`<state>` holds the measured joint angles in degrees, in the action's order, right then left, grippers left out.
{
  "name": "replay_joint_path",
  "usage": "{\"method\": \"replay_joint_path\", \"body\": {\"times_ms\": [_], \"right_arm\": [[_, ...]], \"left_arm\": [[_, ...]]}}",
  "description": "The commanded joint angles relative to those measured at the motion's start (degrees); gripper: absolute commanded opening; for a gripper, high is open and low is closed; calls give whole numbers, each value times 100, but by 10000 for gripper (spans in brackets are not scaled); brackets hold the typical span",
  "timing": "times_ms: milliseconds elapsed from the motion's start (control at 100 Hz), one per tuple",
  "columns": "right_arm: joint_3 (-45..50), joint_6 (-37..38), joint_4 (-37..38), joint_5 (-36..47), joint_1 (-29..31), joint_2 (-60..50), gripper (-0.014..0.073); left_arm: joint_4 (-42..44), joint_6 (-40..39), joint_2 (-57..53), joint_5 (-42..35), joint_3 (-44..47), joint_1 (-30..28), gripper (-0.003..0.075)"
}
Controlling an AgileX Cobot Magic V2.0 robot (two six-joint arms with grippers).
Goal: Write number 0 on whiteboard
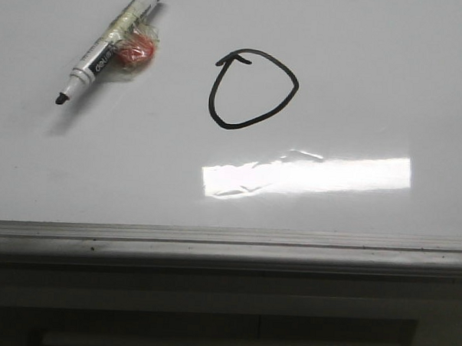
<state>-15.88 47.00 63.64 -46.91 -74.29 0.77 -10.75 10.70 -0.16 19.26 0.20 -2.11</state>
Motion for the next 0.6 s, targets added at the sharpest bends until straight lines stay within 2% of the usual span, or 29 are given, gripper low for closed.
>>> {"method": "replay_joint_path", "body": {"times_ms": [0, 30, 100, 230, 310, 400, 470, 590], "right_arm": [[-119, -524, -844, 435, 570, 158, -69], [-119, -888, -1307, 555, 846, 158, -69], [-65, -1619, -1886, 1102, 1655, 158, -69], [203, -2495, -3000, 2468, 3370, 158, -69], [500, -3180, -4172, 3426, 4484, 158, -69], [946, -3983, -5262, 4410, 5449, 158, -69], [1296, -4231, -5498, 5011, 6046, 158, -69], [1682, -4210, -5524, 5027, 6522, 147, -69]], "left_arm": [[-90, -49, -166, -265, 180, -6, -20], [-90, -49, -166, -265, 180, -6, -20], [-90, -49, -166, -265, 180, -6, -20], [-90, -49, -166, -265, 180, -6, -20], [-90, -49, -166, -265, 180, -6, -20], [-90, -49, -166, -265, 180, -6, -20], [-90, -49, -166, -265, 180, -6, -20], [-90, -49, -166, -265, 180, -6, -20]]}}
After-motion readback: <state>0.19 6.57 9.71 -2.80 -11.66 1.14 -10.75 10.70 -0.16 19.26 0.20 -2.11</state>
